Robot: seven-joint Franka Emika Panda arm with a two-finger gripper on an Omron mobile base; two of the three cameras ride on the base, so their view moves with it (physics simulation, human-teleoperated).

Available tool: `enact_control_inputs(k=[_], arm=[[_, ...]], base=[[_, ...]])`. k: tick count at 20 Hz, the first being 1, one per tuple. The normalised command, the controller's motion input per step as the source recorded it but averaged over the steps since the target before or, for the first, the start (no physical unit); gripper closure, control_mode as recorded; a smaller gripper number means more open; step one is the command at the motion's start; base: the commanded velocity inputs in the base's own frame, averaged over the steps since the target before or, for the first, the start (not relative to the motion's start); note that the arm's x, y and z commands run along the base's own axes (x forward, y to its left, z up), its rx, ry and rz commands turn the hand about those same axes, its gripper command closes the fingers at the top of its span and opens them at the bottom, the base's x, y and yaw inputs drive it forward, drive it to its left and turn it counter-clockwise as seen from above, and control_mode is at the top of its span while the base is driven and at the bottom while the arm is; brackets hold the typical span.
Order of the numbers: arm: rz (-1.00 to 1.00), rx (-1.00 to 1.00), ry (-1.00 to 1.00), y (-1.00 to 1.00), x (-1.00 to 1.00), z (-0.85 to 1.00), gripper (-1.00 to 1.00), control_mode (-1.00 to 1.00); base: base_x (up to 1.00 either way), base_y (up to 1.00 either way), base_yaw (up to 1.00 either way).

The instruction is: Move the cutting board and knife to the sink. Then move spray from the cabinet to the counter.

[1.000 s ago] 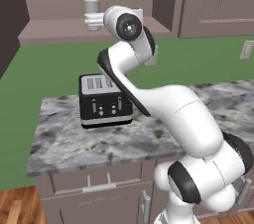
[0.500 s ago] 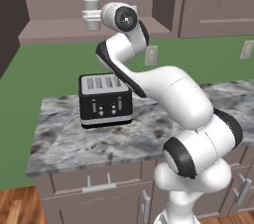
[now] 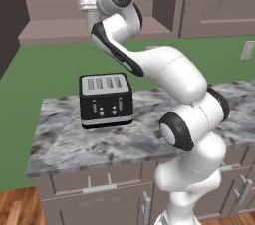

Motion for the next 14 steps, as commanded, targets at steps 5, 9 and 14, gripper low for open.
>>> enact_control_inputs(k=[5,9,14], arm=[[0.05,0.0,0.0,-0.02,0.17,0.0,-1.0,-1.0],[0.01,0.0,0.06,0.0,0.27,0.02,-1.0,-1.0],[0.0,-0.01,0.11,0.0,0.38,0.02,-1.0,-1.0]], base=[[0.0,0.0,0.0],[0.0,0.0,0.0],[0.0,0.0,0.0]])
